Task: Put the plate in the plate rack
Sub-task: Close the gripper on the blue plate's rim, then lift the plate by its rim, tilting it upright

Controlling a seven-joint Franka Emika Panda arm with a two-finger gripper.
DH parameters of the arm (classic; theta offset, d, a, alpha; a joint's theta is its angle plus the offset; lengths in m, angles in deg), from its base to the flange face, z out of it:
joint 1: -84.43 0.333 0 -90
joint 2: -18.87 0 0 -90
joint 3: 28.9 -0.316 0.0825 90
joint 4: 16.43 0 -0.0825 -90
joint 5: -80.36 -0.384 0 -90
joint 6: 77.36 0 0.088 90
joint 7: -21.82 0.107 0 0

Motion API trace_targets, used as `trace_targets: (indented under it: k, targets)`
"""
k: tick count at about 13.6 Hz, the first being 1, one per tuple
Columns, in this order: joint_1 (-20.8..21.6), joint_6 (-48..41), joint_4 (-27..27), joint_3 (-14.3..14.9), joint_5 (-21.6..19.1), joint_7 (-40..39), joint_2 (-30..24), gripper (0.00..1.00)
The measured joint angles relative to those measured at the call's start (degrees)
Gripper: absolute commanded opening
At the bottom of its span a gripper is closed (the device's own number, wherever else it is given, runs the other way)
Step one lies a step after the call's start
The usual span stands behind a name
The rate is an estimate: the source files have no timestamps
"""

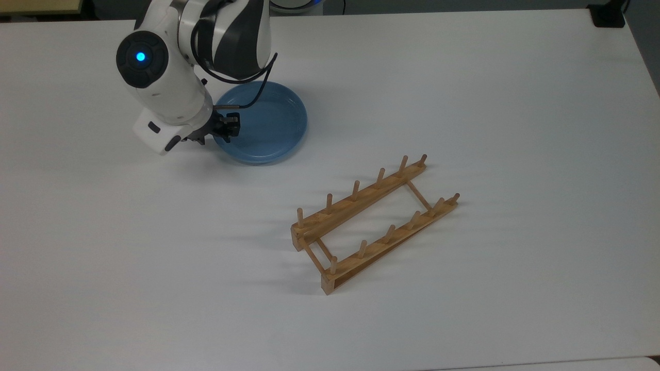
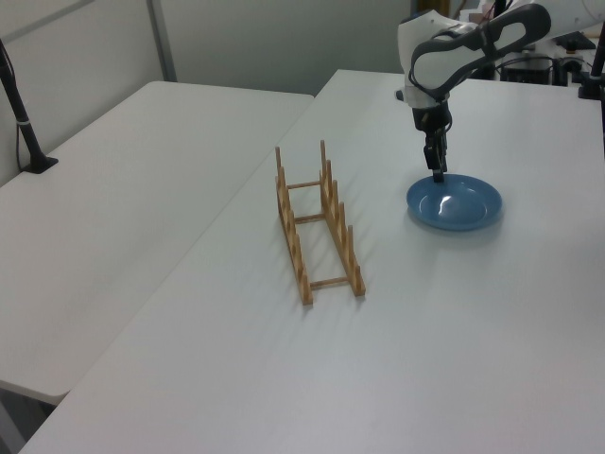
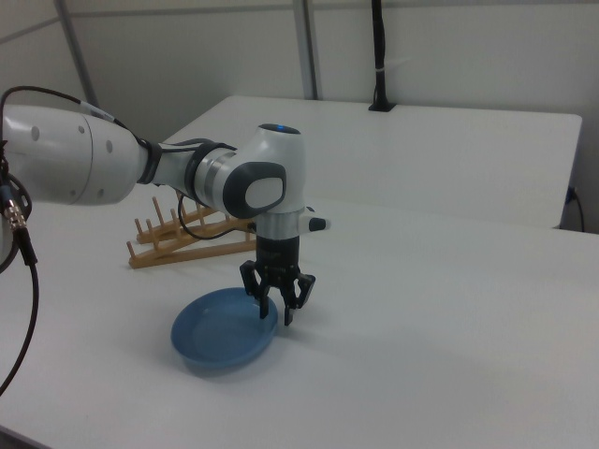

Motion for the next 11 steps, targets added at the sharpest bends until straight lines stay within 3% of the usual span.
trace_targets:
  k: [1, 7, 11]
  targets:
    - [0.2, 0.0, 0.0, 0.0, 0.0, 0.0, 0.2, 0.43]
    - [1.7, 0.1, 0.0, -0.2, 0.1, -0.1, 0.8, 0.00]
    - [1.9, 0.1, -0.4, -0.2, 0.1, -1.1, 0.4, 0.00]
